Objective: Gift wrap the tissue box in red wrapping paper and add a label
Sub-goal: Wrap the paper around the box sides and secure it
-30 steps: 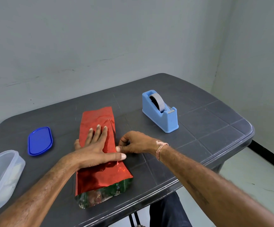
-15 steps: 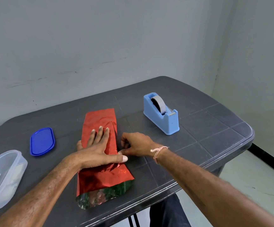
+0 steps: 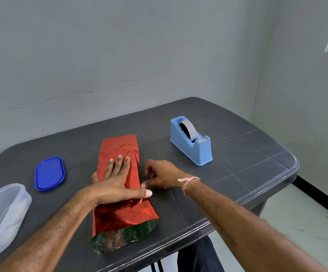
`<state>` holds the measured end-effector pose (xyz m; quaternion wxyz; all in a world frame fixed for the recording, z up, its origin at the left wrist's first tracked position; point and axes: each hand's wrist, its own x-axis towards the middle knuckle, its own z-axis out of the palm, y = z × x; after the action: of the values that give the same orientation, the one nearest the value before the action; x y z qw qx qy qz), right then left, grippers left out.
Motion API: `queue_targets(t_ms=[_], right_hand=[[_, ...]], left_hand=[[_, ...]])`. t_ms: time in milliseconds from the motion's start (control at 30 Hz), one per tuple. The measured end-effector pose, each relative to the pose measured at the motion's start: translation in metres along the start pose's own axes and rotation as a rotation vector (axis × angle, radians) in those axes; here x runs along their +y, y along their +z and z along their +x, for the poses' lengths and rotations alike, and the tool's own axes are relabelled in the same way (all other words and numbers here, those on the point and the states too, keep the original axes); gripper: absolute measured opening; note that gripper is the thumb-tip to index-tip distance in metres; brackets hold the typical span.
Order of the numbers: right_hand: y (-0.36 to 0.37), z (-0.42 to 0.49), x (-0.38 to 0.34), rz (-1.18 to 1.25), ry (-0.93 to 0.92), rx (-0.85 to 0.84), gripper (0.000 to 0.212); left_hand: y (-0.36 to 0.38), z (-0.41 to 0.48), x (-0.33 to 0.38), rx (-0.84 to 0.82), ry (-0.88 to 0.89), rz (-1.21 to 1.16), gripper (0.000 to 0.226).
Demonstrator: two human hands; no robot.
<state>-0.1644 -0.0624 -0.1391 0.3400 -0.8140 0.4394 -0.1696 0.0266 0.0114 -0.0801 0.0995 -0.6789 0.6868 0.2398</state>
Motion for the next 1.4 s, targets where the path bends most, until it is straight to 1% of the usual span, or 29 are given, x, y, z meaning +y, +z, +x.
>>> queue_targets(t_ms=[33, 67, 100, 200, 233, 267, 300, 367, 400, 433, 467, 500, 533, 567, 600, 667, 767, 1000, 1067, 1167, 1300, 1400], right_hand=[[0.002, 0.002, 0.000, -0.092, -0.017, 0.023, 0.049], [0.004, 0.003, -0.001, -0.131, -0.017, 0.037, 0.049], [0.004, 0.002, 0.000, -0.099, -0.001, 0.037, 0.048], [-0.006, -0.012, -0.002, 0.250, 0.095, 0.008, 0.038], [-0.013, -0.019, -0.003, 0.309, 0.094, 0.056, 0.032], [-0.021, -0.027, -0.004, 0.319, 0.069, 0.147, 0.025], [-0.031, -0.033, -0.005, 0.275, 0.038, 0.278, 0.018], [-0.058, -0.045, -0.005, 0.082, 0.024, 0.628, 0.008], [-0.074, -0.050, -0.003, -0.039, 0.064, 0.777, 0.009], [-0.091, -0.052, 0.003, -0.130, 0.147, 0.859, 0.014], [-0.107, -0.053, 0.012, -0.174, 0.267, 0.853, 0.023], [-0.122, -0.053, 0.020, -0.155, 0.385, 0.787, 0.032], [-0.133, -0.052, 0.029, -0.074, 0.478, 0.692, 0.041], [-0.139, -0.051, 0.037, 0.051, 0.528, 0.599, 0.045], [-0.144, -0.051, 0.040, 0.170, 0.548, 0.521, 0.046], [-0.150, -0.048, 0.043, 0.359, 0.563, 0.419, 0.041], [-0.159, -0.046, 0.038, 0.483, 0.605, 0.328, 0.036], [-0.162, -0.052, 0.034, 0.659, 0.609, 0.342, 0.020], [-0.158, -0.057, 0.038, 0.737, 0.588, 0.349, 0.021], [-0.152, -0.063, 0.041, 0.824, 0.534, 0.358, 0.014], [-0.145, -0.069, 0.048, 0.926, 0.493, 0.384, 0.019], [-0.141, -0.071, 0.053, 0.985, 0.492, 0.401, 0.022]], left_hand=[[0.000, 0.000, 0.000, -0.001, 0.001, 0.000, 0.158], [0.000, 0.000, 0.000, -0.004, 0.004, 0.000, 0.158], [0.000, 0.000, 0.000, -0.003, 0.005, 0.002, 0.158], [0.001, 0.000, 0.000, 0.005, -0.001, 0.003, 0.158], [0.001, 0.000, -0.001, 0.010, -0.001, 0.001, 0.158], [0.001, 0.001, -0.001, 0.012, -0.002, 0.005, 0.158], [0.001, 0.001, 0.000, 0.017, -0.001, 0.007, 0.158], [0.001, 0.001, -0.001, 0.022, -0.001, 0.012, 0.157], [0.001, 0.000, -0.002, 0.022, 0.000, 0.012, 0.157], [0.001, 0.001, -0.002, 0.023, 0.000, 0.015, 0.155], [0.001, 0.000, -0.001, 0.023, -0.001, 0.015, 0.154], [0.002, 0.000, -0.002, 0.025, -0.002, 0.012, 0.153], [0.001, -0.001, -0.001, 0.024, 0.000, 0.008, 0.152], [0.002, -0.001, -0.001, 0.020, -0.001, 0.005, 0.152], [0.001, -0.002, -0.001, 0.022, 0.003, 0.000, 0.151], [0.002, -0.003, 0.000, 0.023, 0.003, -0.002, 0.150], [0.002, -0.005, 0.001, 0.031, -0.003, -0.014, 0.150], [0.003, -0.003, 0.000, 0.038, -0.002, -0.009, 0.152], [0.003, -0.002, -0.001, 0.032, 0.002, -0.012, 0.157], [0.003, -0.003, -0.001, 0.028, 0.003, -0.019, 0.159], [0.003, -0.002, -0.001, 0.033, 0.002, -0.016, 0.151], [0.004, 0.000, -0.002, 0.033, -0.003, -0.011, 0.152]])
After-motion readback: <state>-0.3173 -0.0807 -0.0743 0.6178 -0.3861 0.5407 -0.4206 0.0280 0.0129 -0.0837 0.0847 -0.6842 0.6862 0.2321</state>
